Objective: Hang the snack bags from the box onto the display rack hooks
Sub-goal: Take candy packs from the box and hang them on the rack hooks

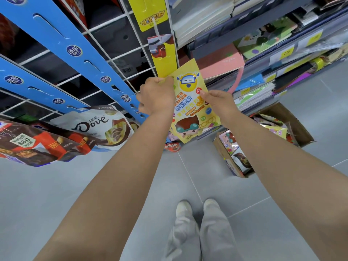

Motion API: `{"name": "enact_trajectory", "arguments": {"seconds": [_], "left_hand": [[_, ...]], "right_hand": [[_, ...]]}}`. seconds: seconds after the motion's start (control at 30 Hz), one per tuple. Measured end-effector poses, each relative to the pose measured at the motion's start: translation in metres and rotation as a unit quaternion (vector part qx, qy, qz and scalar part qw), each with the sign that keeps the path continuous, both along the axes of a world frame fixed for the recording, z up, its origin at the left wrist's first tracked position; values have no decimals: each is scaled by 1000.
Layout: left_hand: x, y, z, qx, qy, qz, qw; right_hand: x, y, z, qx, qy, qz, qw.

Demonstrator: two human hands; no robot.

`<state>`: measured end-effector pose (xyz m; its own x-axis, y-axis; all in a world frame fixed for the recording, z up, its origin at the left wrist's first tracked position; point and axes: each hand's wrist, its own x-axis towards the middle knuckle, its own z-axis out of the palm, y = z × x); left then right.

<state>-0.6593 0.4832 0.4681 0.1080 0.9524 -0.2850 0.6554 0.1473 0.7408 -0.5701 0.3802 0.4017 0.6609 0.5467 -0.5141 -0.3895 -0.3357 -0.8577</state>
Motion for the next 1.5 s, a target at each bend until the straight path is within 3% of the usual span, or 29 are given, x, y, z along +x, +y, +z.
{"name": "enact_trajectory", "arguments": {"seconds": [0.23,0.47,0.67,0.73,0.9,1.07,1.27,1.5], "left_hand": [[-16,2,-13,100,-1,-2,995],[-35,2,-25,161,-75,-56,982],[-51,2,-29,217,-49,-88,971],[-56,2,-29,195,-78,-102,972],[-63,-2,-36,31,-78,-183,979],[-46,-18,-50,-43,-30,-256,965],[1,-79,-77,-75,41,-381,921],[64,-159,-124,-103,113,-421,894]], "right_hand": [[-5,2,3,-9,-2,-4,1000],[-16,-2,-3,-38,40,-3,998],[-22,-2,-5,-39,76,-10,996],[-23,-1,-3,-54,53,-19,997],[-24,-8,-1,-181,-34,36,982],[-27,-47,1,-197,1,62,979],[-14,-132,-13,-164,105,-42,980],[36,-230,-63,-184,194,-150,952]]}}
